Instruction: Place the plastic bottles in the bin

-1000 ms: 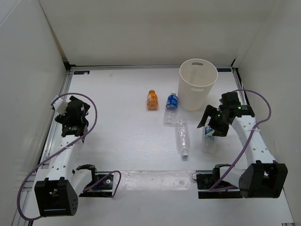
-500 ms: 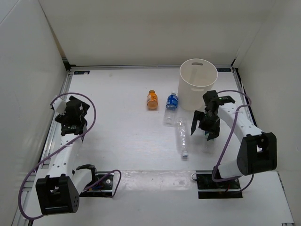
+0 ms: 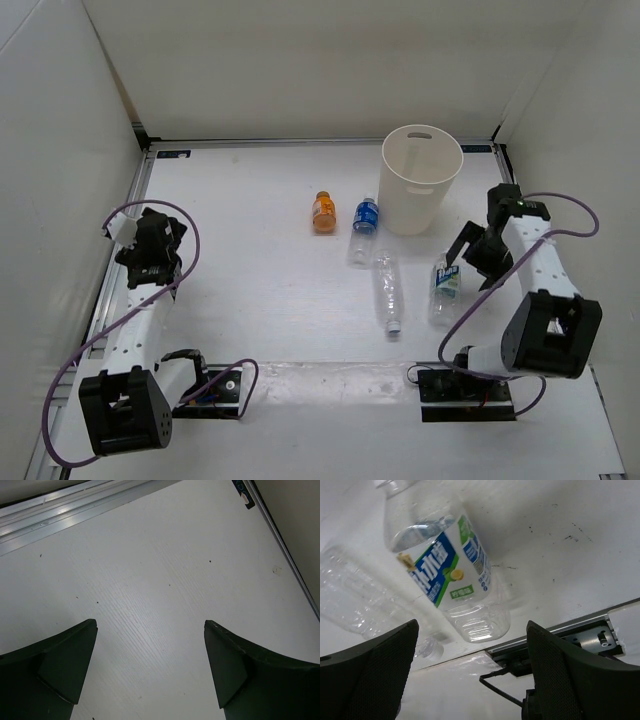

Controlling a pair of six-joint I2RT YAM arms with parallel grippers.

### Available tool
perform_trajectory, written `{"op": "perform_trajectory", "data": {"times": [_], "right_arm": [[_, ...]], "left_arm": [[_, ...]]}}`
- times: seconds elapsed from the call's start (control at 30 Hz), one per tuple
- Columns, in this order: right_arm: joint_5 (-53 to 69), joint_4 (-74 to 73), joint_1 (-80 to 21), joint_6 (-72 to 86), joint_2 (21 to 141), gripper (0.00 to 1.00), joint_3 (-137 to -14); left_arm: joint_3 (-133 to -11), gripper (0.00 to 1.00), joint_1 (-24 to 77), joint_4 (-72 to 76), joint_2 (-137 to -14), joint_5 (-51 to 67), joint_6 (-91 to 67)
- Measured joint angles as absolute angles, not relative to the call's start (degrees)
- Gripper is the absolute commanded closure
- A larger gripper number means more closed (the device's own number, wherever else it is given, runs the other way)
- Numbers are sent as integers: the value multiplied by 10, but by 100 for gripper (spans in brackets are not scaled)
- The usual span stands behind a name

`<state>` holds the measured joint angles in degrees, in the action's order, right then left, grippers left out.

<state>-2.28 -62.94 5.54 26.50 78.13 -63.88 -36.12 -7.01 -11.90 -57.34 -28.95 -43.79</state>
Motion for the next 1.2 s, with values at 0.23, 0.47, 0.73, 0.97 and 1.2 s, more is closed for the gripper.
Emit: {"op": "perform_trajectory", "data": {"times": [0.23, 0.47, 0.73, 0.97, 1.2], "right_arm": [[3, -613, 68, 253, 869, 10, -640], [19, -597, 42, 249, 958, 10, -660], [19, -600, 37, 251, 1019, 12, -676], [19, -613, 37, 247, 1067, 35, -703], [21, -620, 38, 242, 1072, 49, -724]], "left_arm": [[-361, 1, -71, -121, -577, -283, -447], [-361, 1, -71, -126, -576, -280, -456], [-361, 1, -73, -135, -575, -280, -463], [-361, 1, -74, -135, -575, -280, -467], [-361, 1, -75, -138, -573, -280, -472]]}}
